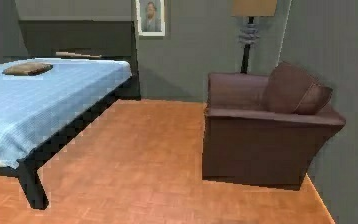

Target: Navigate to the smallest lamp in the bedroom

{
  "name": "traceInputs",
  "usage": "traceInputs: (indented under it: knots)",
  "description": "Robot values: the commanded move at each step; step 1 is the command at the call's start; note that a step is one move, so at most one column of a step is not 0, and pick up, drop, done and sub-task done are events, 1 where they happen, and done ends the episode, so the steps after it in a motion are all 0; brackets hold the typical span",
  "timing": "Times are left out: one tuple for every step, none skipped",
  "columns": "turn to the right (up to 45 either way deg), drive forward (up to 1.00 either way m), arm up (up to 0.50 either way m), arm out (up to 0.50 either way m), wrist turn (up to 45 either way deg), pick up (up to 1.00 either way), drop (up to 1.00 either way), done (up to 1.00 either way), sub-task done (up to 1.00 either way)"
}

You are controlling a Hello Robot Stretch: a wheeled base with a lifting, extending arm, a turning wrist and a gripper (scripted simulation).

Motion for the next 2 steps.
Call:
traceInputs:
  knots:
    - [-45.0, 0.0, 0.0, 0.0, 0.0, 0.0, 0.0, 0.0, 0.0]
    - [-6.0, 0.0, 0.0, 0.0, 0.0, 0.0, 0.0, 0.0, 0.0]
